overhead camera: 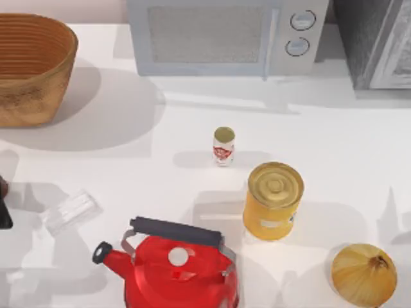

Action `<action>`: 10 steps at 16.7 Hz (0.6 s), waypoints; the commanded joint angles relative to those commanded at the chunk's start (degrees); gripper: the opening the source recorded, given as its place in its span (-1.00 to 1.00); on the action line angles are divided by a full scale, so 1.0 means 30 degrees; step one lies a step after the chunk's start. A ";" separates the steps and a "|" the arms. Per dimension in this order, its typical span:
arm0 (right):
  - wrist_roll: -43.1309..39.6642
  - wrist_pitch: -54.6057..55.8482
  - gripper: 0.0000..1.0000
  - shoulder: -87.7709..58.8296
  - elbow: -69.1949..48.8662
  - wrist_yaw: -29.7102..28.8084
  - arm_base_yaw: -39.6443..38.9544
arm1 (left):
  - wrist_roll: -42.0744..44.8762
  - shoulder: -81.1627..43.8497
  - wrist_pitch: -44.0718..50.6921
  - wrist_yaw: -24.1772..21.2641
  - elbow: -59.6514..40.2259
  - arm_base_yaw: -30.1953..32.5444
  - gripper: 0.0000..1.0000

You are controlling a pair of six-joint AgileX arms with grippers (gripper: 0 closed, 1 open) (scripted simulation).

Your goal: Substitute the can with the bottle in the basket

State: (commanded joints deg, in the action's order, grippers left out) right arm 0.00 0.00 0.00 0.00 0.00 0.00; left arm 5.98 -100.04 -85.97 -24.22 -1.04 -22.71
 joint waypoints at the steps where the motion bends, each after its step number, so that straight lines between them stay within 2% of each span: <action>1: 0.0000 0.0000 1.00 0.0000 0.0000 0.0000 0.0000 | 0.0000 0.0000 0.0000 0.0000 0.0000 0.0000 1.00; 5: 0.0000 0.0000 1.00 0.0000 0.0000 0.0000 0.0000 | -0.0034 -0.0087 0.0079 0.0111 -0.0141 0.0135 1.00; 10: 0.0000 0.0000 1.00 0.0000 0.0000 0.0000 0.0000 | -0.0311 -0.2250 0.0493 0.1256 -0.3005 0.1320 1.00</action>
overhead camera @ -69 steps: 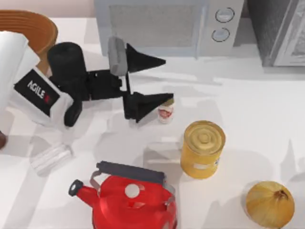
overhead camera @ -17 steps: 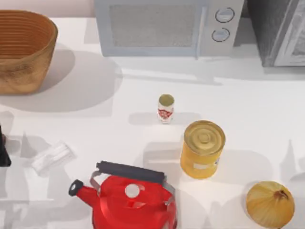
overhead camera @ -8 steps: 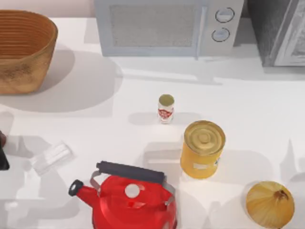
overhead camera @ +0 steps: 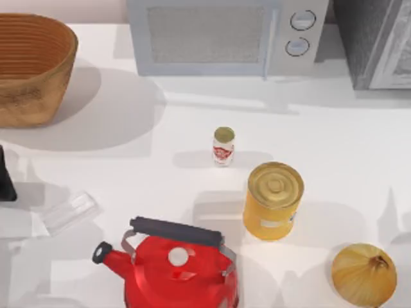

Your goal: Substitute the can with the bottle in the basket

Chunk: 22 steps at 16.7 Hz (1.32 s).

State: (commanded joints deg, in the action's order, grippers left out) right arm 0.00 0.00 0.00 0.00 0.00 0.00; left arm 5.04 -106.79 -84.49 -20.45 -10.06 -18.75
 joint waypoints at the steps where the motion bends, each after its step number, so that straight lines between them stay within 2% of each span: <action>1: 0.0000 0.0000 1.00 0.0000 0.0000 0.0000 0.0000 | -0.0068 -0.0550 -0.0004 0.0299 -0.0541 0.0322 1.00; 7: 0.0000 0.0000 1.00 0.0000 0.0000 0.0000 0.0000 | -0.0204 -0.1385 -0.0205 0.0817 -0.1129 0.0864 1.00; 20: 0.0000 0.0000 1.00 0.0000 0.0000 0.0000 0.0000 | -0.0204 -0.1385 -0.0205 0.0817 -0.1129 0.0864 -0.96; 22: 0.0000 0.0000 1.00 0.0000 0.0000 0.0000 0.0000 | -0.0204 -0.1385 -0.0205 0.0817 -0.1129 0.0864 -1.00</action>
